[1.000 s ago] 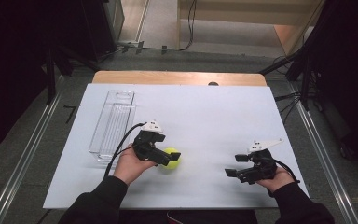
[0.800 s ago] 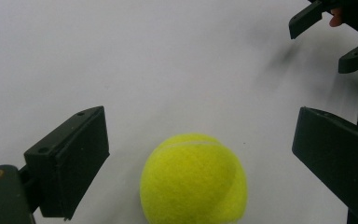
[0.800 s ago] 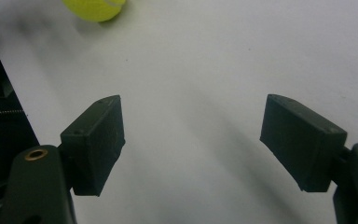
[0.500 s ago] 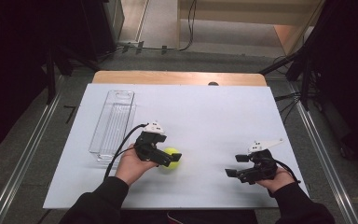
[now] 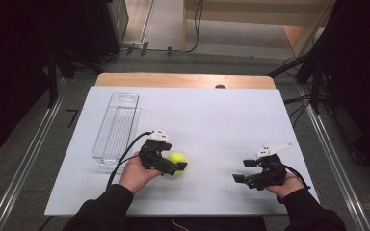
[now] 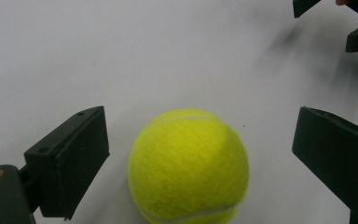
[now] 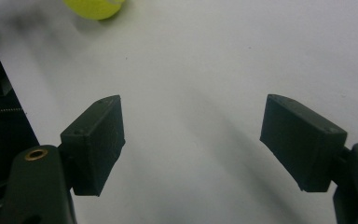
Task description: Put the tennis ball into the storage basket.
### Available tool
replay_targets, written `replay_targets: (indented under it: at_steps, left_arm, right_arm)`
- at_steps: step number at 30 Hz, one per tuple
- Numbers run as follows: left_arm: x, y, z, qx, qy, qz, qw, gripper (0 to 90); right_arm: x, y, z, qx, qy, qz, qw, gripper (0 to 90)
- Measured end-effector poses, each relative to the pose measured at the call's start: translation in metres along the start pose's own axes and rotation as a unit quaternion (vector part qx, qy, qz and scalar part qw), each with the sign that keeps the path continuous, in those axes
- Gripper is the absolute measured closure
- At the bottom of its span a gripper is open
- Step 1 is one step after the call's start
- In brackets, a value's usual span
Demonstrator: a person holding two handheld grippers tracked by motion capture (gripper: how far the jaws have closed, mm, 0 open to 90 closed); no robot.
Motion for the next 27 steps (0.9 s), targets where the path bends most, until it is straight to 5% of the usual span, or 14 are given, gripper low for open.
replay_targets:
  at_steps: [10,27]
  left_arm:
    - [-0.008,-0.005,0.001,-0.011,0.001,-0.013,0.9998,6.0]
    - [-0.02,-0.016,0.002,0.007,-0.026,-0.063,0.9977,8.0]
  right_arm:
    - [0.0,0.0,0.0,0.001,0.001,0.0,1.0,19.7]
    - [0.0,0.0,0.0,0.0,0.003,-0.002,1.0,19.7]
Point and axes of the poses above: each handheld gripper's, and its own axes: y roughly backward along the jaws, x roughly out of its top, z roughly to its right, the point moved 3 cm from there along -y, roughly forward along the jaws, and after that the axes turned 11 degrees about z, right-handed, at the moved point
